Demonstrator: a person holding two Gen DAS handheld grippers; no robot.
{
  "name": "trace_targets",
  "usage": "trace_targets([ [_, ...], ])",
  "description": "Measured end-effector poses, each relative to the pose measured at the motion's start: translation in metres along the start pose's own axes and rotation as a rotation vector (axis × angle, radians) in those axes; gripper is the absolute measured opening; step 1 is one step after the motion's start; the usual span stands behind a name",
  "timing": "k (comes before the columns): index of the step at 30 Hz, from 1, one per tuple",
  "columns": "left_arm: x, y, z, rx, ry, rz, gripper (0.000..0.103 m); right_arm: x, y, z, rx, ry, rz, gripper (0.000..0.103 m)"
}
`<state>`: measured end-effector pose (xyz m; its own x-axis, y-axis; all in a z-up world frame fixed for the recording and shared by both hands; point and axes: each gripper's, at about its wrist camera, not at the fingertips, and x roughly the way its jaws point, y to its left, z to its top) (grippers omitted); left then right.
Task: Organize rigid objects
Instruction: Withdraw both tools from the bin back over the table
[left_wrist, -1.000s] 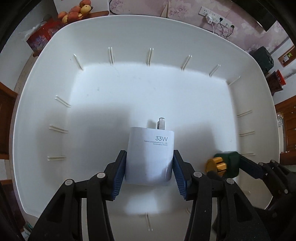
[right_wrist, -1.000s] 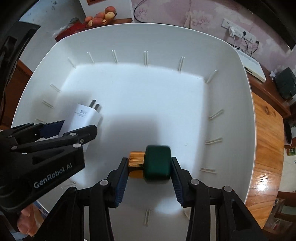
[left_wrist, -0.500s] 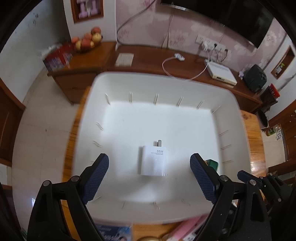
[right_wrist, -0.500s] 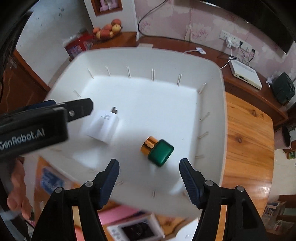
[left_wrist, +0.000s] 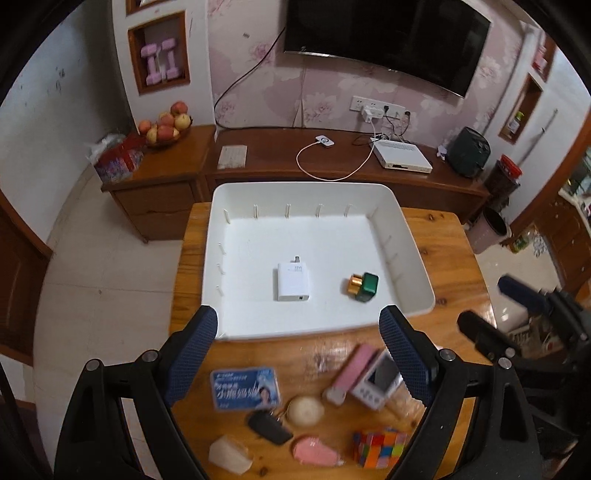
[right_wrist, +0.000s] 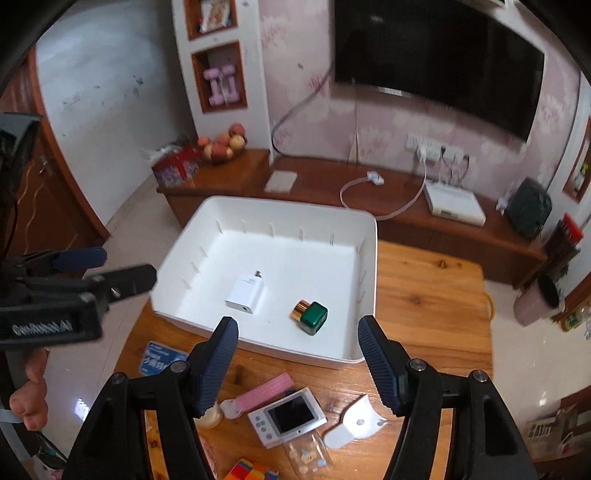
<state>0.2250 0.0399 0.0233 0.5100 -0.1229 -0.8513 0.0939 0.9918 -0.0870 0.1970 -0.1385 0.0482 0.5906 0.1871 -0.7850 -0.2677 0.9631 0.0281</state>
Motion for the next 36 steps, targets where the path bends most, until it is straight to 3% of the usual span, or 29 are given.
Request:
trace_targets([
  [8,-0.054,-0.014,-0.028,0.029,-0.042,-0.044,0.091,-0.068,0.016,-0.021,-0.055,-0.058,0.03,0.069],
  [11,-0.069,-0.017,-0.04,0.033,-0.056,-0.048,0.091,-0.087,0.023,-0.032,-0.084,-0.086,0.035,0.081],
  [18,-0.092,-0.026,-0.067,0.062,-0.088,0.005,0.091,-0.124,0.027,-0.059,-0.084,-0.165,0.075,0.082],
  [32,-0.11,-0.039,-0.128,0.099,-0.107,-0.002,0.091,-0.14,0.028,-0.107,-0.099,-0.205,0.088,0.082],
  [36,-0.108,-0.042,-0.144,0.104,-0.113,-0.011,0.091,-0.138,0.024,-0.124,-0.049,-0.215,0.085,0.082],
])
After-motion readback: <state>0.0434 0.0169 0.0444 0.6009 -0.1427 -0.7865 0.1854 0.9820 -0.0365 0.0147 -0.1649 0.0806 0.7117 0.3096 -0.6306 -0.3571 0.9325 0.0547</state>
